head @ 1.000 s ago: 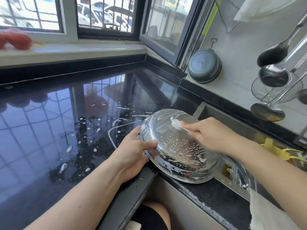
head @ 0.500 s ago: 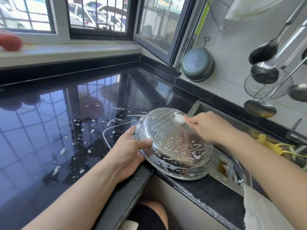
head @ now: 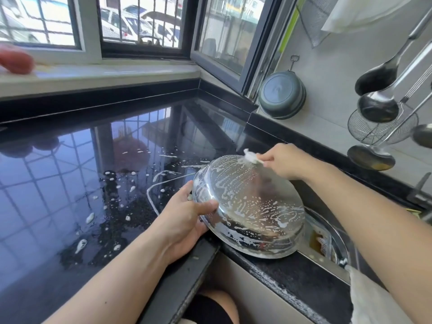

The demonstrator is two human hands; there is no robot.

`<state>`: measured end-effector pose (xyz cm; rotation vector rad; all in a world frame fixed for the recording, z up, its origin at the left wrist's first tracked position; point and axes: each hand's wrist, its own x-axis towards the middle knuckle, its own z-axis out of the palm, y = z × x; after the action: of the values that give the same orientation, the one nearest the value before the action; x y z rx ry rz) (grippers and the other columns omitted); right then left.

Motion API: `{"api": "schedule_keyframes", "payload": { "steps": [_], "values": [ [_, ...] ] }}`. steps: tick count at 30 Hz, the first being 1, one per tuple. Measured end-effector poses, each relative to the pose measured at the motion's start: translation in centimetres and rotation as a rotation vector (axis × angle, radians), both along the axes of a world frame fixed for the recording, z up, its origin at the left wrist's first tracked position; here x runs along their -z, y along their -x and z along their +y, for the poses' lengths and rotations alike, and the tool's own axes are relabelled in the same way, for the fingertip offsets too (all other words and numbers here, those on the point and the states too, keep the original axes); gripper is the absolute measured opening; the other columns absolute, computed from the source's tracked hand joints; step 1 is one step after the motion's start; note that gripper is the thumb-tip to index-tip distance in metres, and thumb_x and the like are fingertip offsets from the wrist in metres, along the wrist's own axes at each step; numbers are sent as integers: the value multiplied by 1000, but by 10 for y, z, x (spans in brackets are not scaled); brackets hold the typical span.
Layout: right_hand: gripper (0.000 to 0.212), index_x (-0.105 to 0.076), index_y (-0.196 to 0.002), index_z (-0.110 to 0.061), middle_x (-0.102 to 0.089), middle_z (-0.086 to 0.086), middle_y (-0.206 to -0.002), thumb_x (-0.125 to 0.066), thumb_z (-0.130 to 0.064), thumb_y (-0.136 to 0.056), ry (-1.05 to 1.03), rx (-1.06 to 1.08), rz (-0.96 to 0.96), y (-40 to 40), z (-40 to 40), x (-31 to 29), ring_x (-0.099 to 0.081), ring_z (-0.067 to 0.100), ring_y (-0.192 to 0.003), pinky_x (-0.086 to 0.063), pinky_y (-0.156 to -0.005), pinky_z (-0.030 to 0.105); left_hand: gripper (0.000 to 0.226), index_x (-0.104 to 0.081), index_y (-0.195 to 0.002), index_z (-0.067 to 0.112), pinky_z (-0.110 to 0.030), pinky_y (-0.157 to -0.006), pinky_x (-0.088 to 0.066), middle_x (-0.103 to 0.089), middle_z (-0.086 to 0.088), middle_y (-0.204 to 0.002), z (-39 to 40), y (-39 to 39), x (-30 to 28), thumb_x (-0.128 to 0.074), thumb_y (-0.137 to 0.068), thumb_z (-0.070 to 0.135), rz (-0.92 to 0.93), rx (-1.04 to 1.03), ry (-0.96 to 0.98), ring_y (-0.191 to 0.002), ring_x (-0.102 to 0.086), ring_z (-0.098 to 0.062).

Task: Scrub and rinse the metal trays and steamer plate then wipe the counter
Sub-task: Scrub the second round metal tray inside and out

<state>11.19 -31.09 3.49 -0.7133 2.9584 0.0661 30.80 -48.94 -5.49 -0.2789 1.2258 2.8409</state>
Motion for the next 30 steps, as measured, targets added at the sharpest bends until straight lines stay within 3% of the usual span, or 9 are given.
{"api": "schedule_keyframes", "payload": {
  "steps": [3,6,8,11,17,19,25,27,30],
  "values": [
    [36,-60,-137,-41,-64,11,-133,-52,-31,-103,-31,47,58,-2,0,2,-60,33,-118,-51,-98,40,45,-59,-131,4,-38,-69,-60,-74,-18,-107,1,1,1,-51,-94,-20,-11,0,8,-71,-71,-20],
    [35,-59,-136,-44,-65,-4,-136,-55,-36,-102,162,-217,-89,-36,-30,10,-60,19,-125,-46,-107,35,46,-57,-134,3,-46,-84,-57,-74,-17,-104,-1,1,2,-53,-94,-18,-9,-4,-9,-75,-71,-23],
    [34,-57,-135,-49,-62,-11,-139,-55,-40,-102,158,-320,-147,-39,-45,5,-56,13,-130,-42,-113,34,48,-59,-134,6,-43,-77,-60,-74,-19,-114,-2,1,2,-52,-94,-19,-2,0,-3,-84,-73,-27],
    [34,-55,-133,-58,-68,0,-126,-50,-42,-103,-62,-247,7,-16,-56,-17,-65,24,-105,-51,-95,38,47,-60,-132,6,-38,-67,-61,-75,-20,-116,-1,1,2,-52,-94,-20,-20,-1,6,-87,-74,-28],
    [35,-63,-132,-44,-66,-38,-81,-60,-26,-102,-124,-454,-174,-47,-66,-33,-55,-17,-71,-39,-72,4,43,-60,-132,-1,-59,-96,-58,-72,-25,-121,0,4,6,-51,-94,-19,-25,-16,28,-112,-69,-45],
    [35,-64,-129,-48,-66,-21,-69,-61,-27,-101,-205,-484,-211,-54,-63,-38,-53,-9,-61,-39,-65,7,43,-61,-131,0,-50,-86,-62,-73,-24,-120,1,4,6,-51,-94,-19,-23,-13,29,-104,-72,-39],
    [37,-50,-138,-58,-63,3,-137,-45,-38,-106,-82,-305,43,-45,-54,-9,-62,31,-118,-50,-96,41,36,-61,-127,-4,-36,-66,-62,-76,-21,-108,0,0,1,-51,-95,-18,-46,-12,5,-84,-75,-29],
    [35,-54,-136,-53,-65,-13,-133,-51,-37,-105,35,-360,-53,-64,-43,-6,-63,9,-117,-47,-100,28,38,-59,-130,-8,-34,-63,-61,-71,-31,-117,-1,0,0,-51,-94,-18,-66,-21,-8,-88,-69,-31],
    [35,-59,-135,-47,-66,-28,-110,-57,-36,-102,66,-443,-166,-96,-15,-7,-60,-17,-84,-43,-85,12,44,-60,-131,-5,-33,-59,-59,-69,-32,-123,-2,0,0,-46,-93,-21,-77,-35,-4,-91,-70,-33]
  ]
}}
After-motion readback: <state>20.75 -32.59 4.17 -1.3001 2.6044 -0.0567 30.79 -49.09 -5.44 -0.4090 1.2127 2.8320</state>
